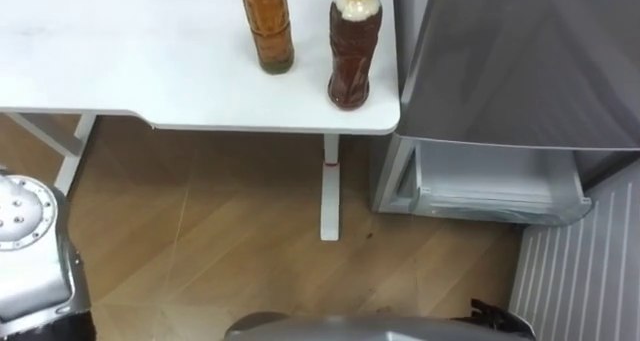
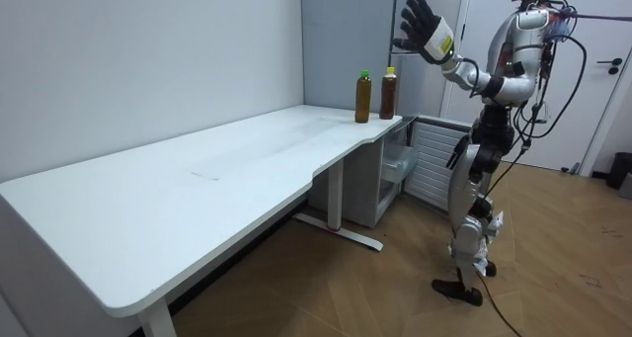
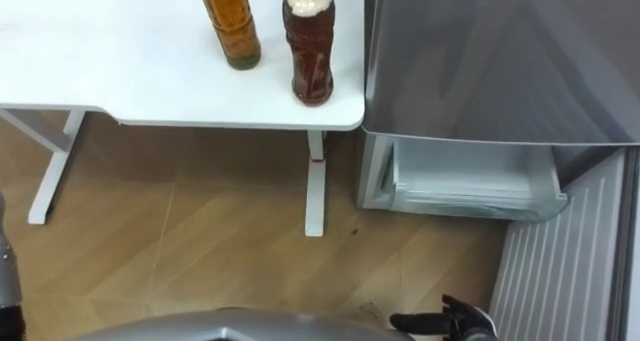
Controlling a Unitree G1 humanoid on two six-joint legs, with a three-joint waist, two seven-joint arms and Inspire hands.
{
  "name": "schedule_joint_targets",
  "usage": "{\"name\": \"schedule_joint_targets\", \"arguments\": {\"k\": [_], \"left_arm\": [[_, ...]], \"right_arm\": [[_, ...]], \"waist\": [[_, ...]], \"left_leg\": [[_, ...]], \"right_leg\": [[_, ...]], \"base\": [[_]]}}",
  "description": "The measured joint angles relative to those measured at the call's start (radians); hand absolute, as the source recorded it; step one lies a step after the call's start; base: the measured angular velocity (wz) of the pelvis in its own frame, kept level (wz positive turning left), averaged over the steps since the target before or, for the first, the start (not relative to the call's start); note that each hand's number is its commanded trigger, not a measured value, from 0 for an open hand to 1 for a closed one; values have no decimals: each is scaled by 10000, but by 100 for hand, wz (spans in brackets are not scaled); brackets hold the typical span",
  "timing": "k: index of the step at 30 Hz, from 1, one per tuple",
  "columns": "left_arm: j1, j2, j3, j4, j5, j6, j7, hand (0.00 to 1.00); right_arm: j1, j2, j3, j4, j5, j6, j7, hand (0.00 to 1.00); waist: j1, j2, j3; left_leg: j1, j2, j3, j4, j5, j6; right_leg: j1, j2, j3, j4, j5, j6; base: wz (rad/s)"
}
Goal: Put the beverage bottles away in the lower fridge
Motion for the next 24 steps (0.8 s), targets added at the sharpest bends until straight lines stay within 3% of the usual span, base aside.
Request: {"name": "schedule_joint_targets", "arguments": {"k": [2,5,11,18,24], "left_arm": [[-253,1,-217,-291,-10,20,-506,0],[-515,2,-825,-731,-40,29,-1147,0],[-613,5,-2030,-963,-57,32,-2630,0],[-851,-44,-3154,-964,-132,194,-3959,0],[-1358,-55,-3671,-970,-459,368,-4820,0]], "right_arm": [[-9,-50,-5,-15,26,-52,169,0],[-70,-34,13,60,151,-102,252,0],[-506,-7,300,716,390,-225,254,0],[-738,-61,457,963,415,-221,348,0],[-1039,-83,629,1171,420,-210,337,0]], "waist": [[-89,33,51],[-140,2,49],[-335,-93,33],[-565,-45,7],[-911,42,-51]], "left_leg": [[0,5,28,-12,1,-1],[2,10,27,-21,1,-2],[1,12,39,30,2,-1],[-13,20,25,58,-1,-4],[1,24,38,67,1,-5]], "right_leg": [[-1,0,-10,-1,0,0],[-1,3,-26,4,-1,0],[-8,2,0,14,0,0],[-5,10,15,19,0,0],[-7,13,74,26,0,0]], "base": [[0],[0],[0],[0],[-1]]}}
